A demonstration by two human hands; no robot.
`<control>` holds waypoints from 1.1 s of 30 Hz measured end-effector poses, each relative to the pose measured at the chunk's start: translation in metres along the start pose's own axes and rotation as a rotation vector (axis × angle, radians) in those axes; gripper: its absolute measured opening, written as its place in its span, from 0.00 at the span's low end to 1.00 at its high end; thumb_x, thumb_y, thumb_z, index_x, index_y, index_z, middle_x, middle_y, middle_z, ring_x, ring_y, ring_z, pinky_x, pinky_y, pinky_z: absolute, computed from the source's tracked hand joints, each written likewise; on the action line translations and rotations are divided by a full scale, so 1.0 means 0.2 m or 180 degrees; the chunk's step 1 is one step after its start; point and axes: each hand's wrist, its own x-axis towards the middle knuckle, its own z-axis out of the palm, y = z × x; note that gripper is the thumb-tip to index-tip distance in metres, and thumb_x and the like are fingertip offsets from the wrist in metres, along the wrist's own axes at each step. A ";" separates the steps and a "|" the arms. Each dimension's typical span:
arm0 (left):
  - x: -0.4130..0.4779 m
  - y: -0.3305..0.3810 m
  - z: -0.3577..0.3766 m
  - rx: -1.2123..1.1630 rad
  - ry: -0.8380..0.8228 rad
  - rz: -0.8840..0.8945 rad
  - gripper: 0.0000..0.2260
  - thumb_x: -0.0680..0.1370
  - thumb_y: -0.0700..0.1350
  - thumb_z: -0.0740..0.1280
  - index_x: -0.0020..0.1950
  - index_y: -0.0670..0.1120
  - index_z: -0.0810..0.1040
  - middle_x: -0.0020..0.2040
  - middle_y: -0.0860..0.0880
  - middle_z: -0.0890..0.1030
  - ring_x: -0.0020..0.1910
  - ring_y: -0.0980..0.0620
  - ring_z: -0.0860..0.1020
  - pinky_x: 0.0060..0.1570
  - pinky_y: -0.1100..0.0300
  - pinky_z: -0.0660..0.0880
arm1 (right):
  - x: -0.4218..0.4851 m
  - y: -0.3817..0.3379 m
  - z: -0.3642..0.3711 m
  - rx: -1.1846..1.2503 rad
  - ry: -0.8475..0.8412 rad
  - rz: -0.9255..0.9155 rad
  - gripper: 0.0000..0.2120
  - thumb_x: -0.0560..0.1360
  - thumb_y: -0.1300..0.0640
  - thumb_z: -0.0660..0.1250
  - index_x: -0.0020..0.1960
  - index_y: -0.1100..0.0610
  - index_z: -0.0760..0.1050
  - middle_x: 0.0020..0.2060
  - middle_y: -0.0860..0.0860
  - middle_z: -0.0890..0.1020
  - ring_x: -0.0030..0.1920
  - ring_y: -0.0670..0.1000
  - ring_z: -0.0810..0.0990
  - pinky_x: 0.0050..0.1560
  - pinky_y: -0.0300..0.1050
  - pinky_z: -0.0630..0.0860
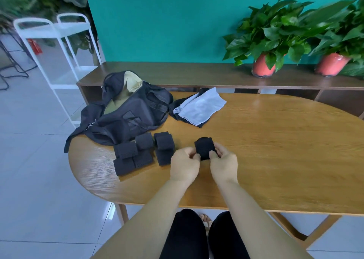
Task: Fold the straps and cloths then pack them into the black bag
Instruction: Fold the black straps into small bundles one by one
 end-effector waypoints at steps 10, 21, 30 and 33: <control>0.18 -0.17 -0.53 0.0502 0.0963 0.0003 0.09 0.78 0.41 0.65 0.55 0.47 0.82 0.50 0.49 0.83 0.51 0.48 0.79 0.49 0.57 0.73 | -0.01 -0.33 0.49 -0.0491 -0.0481 -0.0312 0.11 0.77 0.56 0.63 0.58 0.55 0.78 0.52 0.50 0.82 0.54 0.52 0.78 0.51 0.47 0.76; 0.32 -0.29 -0.58 0.1442 0.0767 -0.0297 0.08 0.79 0.45 0.62 0.49 0.48 0.80 0.47 0.50 0.81 0.51 0.46 0.77 0.52 0.53 0.69 | 0.10 -0.33 0.69 -0.1966 -0.0355 -0.0566 0.12 0.77 0.49 0.60 0.56 0.48 0.79 0.51 0.49 0.78 0.56 0.53 0.68 0.54 0.47 0.66; 0.33 -0.26 -0.57 0.1792 0.0847 -0.0141 0.07 0.79 0.44 0.61 0.41 0.50 0.74 0.38 0.54 0.75 0.46 0.47 0.77 0.45 0.55 0.64 | 0.13 -0.33 0.65 -0.2064 -0.0324 -0.0663 0.12 0.77 0.49 0.61 0.55 0.48 0.80 0.54 0.50 0.76 0.56 0.53 0.68 0.53 0.46 0.65; 0.31 -0.22 -0.56 0.1956 0.0996 -0.0054 0.10 0.78 0.43 0.59 0.37 0.50 0.68 0.33 0.54 0.71 0.40 0.48 0.72 0.44 0.56 0.60 | 0.13 -0.34 0.60 -0.1941 -0.0286 -0.0651 0.11 0.77 0.49 0.61 0.56 0.48 0.80 0.55 0.50 0.76 0.57 0.53 0.68 0.54 0.46 0.65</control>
